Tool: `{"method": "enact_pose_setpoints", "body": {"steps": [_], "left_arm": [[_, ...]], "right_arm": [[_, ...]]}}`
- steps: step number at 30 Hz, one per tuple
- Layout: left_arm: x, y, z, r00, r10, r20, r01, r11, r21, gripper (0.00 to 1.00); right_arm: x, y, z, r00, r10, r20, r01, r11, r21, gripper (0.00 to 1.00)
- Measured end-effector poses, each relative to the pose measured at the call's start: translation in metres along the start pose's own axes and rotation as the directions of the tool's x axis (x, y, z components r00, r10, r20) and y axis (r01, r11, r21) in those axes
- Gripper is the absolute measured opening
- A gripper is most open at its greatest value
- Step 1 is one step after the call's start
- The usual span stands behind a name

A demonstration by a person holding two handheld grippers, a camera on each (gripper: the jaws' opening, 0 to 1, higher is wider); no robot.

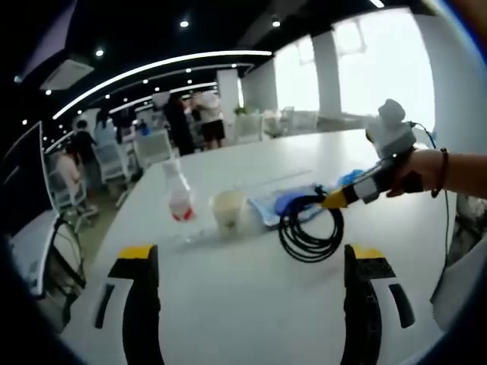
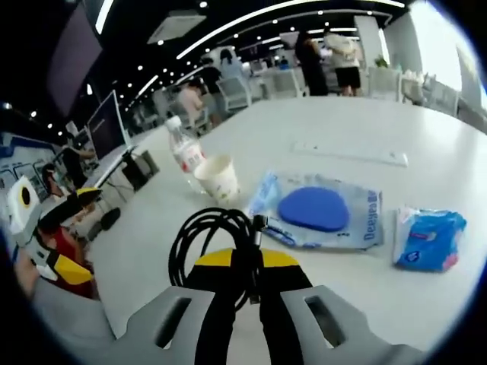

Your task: Arrange the tabletop items into an orderly group along one side of the table until the central work area is clear of visible clutter.

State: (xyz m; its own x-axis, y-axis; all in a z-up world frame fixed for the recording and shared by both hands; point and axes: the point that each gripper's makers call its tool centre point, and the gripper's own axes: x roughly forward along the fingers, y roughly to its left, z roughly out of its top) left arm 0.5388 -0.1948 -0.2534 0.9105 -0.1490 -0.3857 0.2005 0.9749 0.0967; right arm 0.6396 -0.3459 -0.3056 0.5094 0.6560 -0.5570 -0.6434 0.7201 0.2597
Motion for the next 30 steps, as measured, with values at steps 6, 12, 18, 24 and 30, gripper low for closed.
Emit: {"method": "enact_pose_setpoints", "body": {"steps": [6, 12, 18, 24, 30], "left_arm": [[0.0, -0.003, 0.001, 1.0, -0.013, 0.002, 0.013, 1.0, 0.004, 0.99], [0.001, -0.004, -0.001, 1.0, -0.016, -0.007, 0.016, 1.0, 0.011, 0.99], [0.001, -0.005, -0.003, 1.0, -0.018, -0.017, 0.019, 1.0, 0.015, 0.99], [0.001, -0.005, -0.003, 1.0, -0.02, -0.018, 0.02, 1.0, 0.022, 0.99], [0.001, -0.006, -0.004, 1.0, -0.021, -0.022, 0.022, 0.999, 0.029, 0.99]], "right_arm": [[-0.017, -0.006, 0.007, 1.0, -0.017, 0.024, 0.016, 1.0, 0.014, 0.09], [-0.034, -0.019, 0.007, 0.999, -0.043, 0.032, 0.042, 0.999, 0.032, 0.09], [-0.047, -0.036, 0.003, 0.997, -0.079, 0.024, 0.078, 0.996, 0.048, 0.09], [-0.057, -0.05, -0.001, 0.995, -0.102, 0.02, 0.101, 0.992, 0.07, 0.09], [-0.064, -0.063, -0.006, 0.992, -0.126, 0.007, 0.125, 0.989, 0.085, 0.09]]}}
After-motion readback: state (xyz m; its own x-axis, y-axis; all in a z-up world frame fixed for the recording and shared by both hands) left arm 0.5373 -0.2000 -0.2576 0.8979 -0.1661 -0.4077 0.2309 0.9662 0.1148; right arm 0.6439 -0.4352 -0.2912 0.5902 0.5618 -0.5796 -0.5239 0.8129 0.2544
